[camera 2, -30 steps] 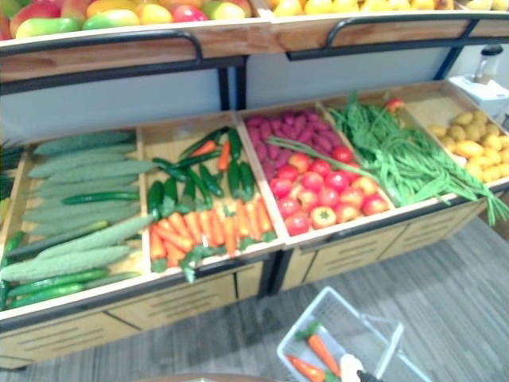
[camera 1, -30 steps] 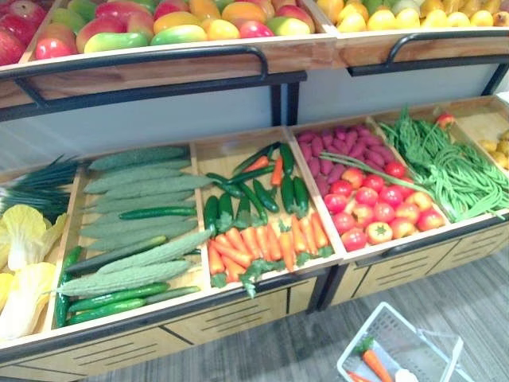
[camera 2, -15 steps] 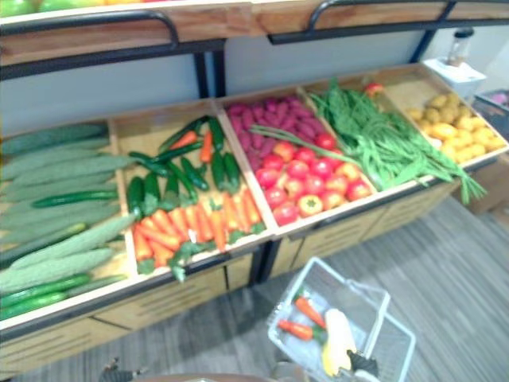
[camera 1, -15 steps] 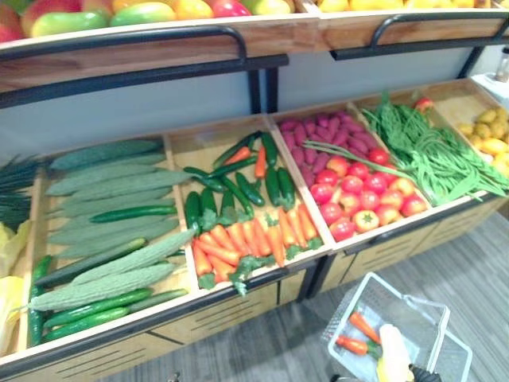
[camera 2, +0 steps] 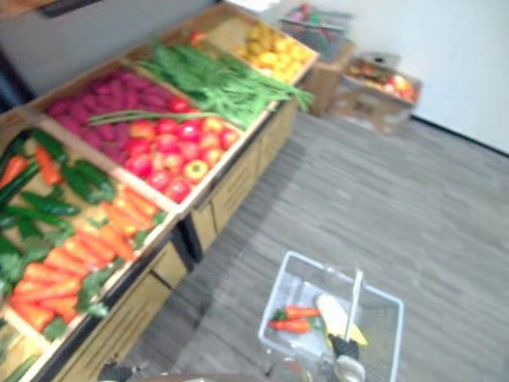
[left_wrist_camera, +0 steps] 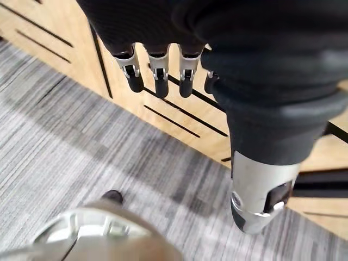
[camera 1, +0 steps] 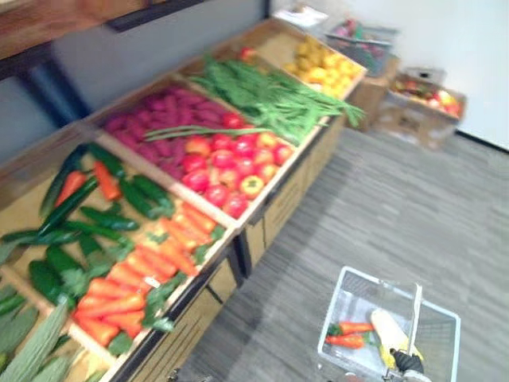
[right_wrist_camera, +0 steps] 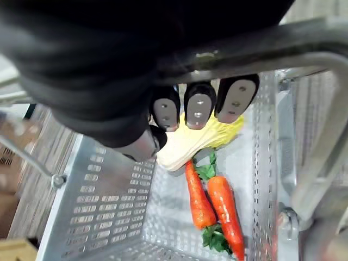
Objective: Pick vegetable in the basket
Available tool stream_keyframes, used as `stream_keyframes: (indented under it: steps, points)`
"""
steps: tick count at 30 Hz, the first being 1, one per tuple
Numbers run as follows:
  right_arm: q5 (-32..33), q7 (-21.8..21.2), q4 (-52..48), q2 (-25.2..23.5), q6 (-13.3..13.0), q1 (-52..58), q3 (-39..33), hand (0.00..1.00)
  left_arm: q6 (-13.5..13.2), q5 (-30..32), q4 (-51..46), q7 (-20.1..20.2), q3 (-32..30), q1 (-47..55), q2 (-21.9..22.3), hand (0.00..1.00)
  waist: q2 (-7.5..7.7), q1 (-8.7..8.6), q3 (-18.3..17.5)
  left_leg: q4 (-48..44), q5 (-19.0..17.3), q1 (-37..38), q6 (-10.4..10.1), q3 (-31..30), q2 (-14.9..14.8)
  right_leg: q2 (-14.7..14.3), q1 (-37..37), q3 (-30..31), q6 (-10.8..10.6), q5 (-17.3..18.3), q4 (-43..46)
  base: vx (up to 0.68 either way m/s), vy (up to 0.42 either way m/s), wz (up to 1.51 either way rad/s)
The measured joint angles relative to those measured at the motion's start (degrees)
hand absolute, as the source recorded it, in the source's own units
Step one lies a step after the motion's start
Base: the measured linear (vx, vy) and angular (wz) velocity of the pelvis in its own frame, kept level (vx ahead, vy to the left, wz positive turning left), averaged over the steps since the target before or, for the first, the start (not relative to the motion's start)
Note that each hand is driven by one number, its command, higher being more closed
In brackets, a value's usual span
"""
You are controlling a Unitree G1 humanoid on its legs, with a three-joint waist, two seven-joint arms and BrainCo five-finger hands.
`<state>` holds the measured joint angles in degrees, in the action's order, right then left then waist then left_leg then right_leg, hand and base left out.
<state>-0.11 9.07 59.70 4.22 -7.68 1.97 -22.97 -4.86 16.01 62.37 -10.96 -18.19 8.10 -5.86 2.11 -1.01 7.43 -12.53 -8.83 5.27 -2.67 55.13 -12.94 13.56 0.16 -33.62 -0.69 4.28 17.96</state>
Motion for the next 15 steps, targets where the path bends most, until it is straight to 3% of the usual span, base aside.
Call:
stream_keyframes:
  steps: [1,2,4,7,10,11,13,14,15]
  points:
    - [-0.1,0.2,0.5,2.0,0.0,0.0,-0.2,1.00,-0.1,0.0,0.5,0.1,0.2,-0.1,1.3,0.00,-2.29,-0.18,-0.9,5.8,3.5,-0.4,1.0,1.2,0.6,-1.7,-0.7,-1.2,-0.8,0.3,-2.7,-0.11,-0.098,-1.14]
    - [-0.3,0.3,1.3,2.1,0.1,-0.4,0.1,1.00,0.0,0.0,0.9,0.1,0.2,-0.3,1.2,0.00,-3.08,-0.09,-1.6,6.3,3.3,0.0,0.5,2.6,0.7,-1.6,-1.1,-2.2,-1.8,1.2,-3.0,-0.05,-0.102,-1.02]
    - [-2.1,0.3,2.1,0.9,0.3,-0.8,1.0,1.00,0.1,0.0,0.9,0.1,0.4,-1.9,0.4,0.00,-1.32,-0.36,-0.6,3.5,3.3,0.0,0.5,5.8,-0.1,-1.9,-1.4,-3.0,-2.5,2.6,-5.1,0.02,-0.224,-0.71]
    - [-2.2,0.3,2.0,0.8,0.3,0.6,1.4,1.00,0.0,0.0,0.6,0.1,1.3,-2.4,0.5,0.00,-0.78,-0.73,-0.6,-3.3,3.1,1.0,0.3,6.9,-3.9,-4.3,1.9,-2.2,-2.2,2.4,-10.0,0.00,-0.218,-0.41]
    - [-2.1,0.3,2.1,1.2,0.2,1.7,2.9,1.00,0.0,0.0,0.4,0.1,1.7,-2.3,0.7,0.00,-1.44,-0.75,-0.7,-12.0,3.0,1.9,0.2,7.1,-9.0,-6.6,4.2,-0.1,-1.7,2.1,-12.4,-0.05,-0.105,-0.52]
    - [-2.1,0.3,2.1,2.0,0.1,2.1,3.6,1.00,0.0,0.1,0.4,0.1,2.4,-2.0,1.2,0.00,-2.61,-0.83,-1.2,-17.8,3.3,2.1,0.6,6.4,-12.4,-7.9,5.0,2.0,-1.7,2.1,-13.2,-0.05,-0.064,-0.90]
    - [-2.2,0.3,1.9,2.8,0.1,2.1,4.5,1.00,0.0,0.2,0.3,0.1,2.7,-1.8,1.3,0.00,-3.13,-0.64,-1.0,-25.7,6.8,0.8,1.7,0.5,-15.1,-8.3,6.4,6.0,-1.4,2.2,-14.5,-0.01,-0.038,-1.05]
    - [-2.2,0.2,1.6,3.4,0.0,1.3,5.3,1.00,-0.1,0.4,0.4,0.1,3.0,-1.6,1.5,0.00,-2.99,-0.34,-0.8,-27.2,3.5,-2.8,-0.4,-8.6,-13.0,-7.1,6.1,9.3,-1.3,2.3,-14.3,0.06,0.072,-1.22]
    - [-2.2,0.3,1.9,4.2,0.0,0.5,5.5,1.00,-0.4,0.4,0.3,0.0,3.3,-1.5,1.8,0.00,-3.05,-0.28,-0.7,-24.2,-0.3,-5.2,-1.9,-18.7,-7.6,-5.4,5.6,12.8,-1.3,2.3,-13.8,0.07,0.148,-1.40]
